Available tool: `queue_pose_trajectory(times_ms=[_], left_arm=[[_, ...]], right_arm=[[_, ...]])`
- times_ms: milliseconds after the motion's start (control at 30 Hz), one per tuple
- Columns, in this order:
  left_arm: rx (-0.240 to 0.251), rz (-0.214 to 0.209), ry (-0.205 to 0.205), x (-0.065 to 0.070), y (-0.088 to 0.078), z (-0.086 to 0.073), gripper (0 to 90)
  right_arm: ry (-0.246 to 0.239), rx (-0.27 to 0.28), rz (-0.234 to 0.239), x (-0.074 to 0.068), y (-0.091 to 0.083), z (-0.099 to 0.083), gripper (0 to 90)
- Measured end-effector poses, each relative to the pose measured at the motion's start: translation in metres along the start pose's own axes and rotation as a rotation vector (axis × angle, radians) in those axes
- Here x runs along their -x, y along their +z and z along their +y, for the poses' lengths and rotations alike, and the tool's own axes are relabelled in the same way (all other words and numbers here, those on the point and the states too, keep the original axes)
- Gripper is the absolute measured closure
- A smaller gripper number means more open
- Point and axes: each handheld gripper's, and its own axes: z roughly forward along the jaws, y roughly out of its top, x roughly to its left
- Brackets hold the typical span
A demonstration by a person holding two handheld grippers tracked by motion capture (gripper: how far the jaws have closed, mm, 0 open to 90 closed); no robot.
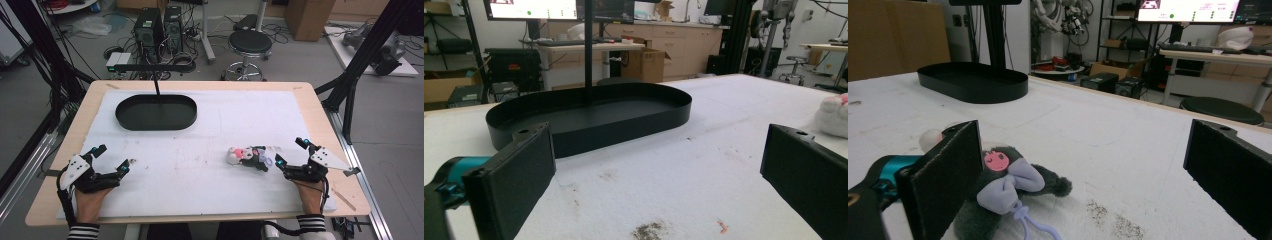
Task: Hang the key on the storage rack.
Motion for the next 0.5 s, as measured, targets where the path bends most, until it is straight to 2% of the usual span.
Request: queue_pose_trajectory(times_ms=[33,67,100,167,300,367,500], left_arm=[[0.0,0.0,0.0,0.0,0.0,0.0,1.7],[0.0,0.0,0.002,0.0,0.0,0.0,1.7],[0.0,-0.001,0.003,0.0,0.0,0.0,1.7],[-0.002,0.0,0.001,0.0,0.0,0.0,1.7],[-0.001,0.0,0.003,0.0,0.0,0.0,1.7],[-0.002,0.001,0.002,0.0,0.0,0.0,1.7],[-0.001,0.0,0.003,0.0,0.0,0.0,1.7]], right_arm=[[0.002,-0.011,0.004,0.001,0.0,0.002,1.7],[-0.015,-0.037,0.014,0.002,0.003,0.008,1.7],[-0.015,-0.037,0.014,0.002,0.003,0.008,1.7],[-0.044,-0.073,0.036,0.002,0.006,0.018,1.7],[-0.046,-0.093,0.067,0.004,0.009,0.029,1.6],[-0.043,-0.118,0.107,0.008,0.014,0.039,1.6],[-0.044,-0.147,0.135,0.011,0.018,0.046,1.6]])
